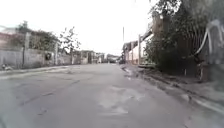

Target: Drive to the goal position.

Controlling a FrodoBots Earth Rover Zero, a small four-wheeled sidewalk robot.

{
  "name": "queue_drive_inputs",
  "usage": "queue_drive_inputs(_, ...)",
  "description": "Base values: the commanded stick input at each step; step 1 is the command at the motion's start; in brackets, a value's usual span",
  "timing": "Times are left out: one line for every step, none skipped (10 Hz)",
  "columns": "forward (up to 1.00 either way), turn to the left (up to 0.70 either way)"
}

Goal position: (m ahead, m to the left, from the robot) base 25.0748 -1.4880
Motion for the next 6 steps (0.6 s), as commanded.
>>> queue_drive_inputs(1.00,0.00)
queue_drive_inputs(1.00,0.00)
queue_drive_inputs(1.00,0.00)
queue_drive_inputs(1.00,0.00)
queue_drive_inputs(1.00,0.00)
queue_drive_inputs(1.00,0.00)
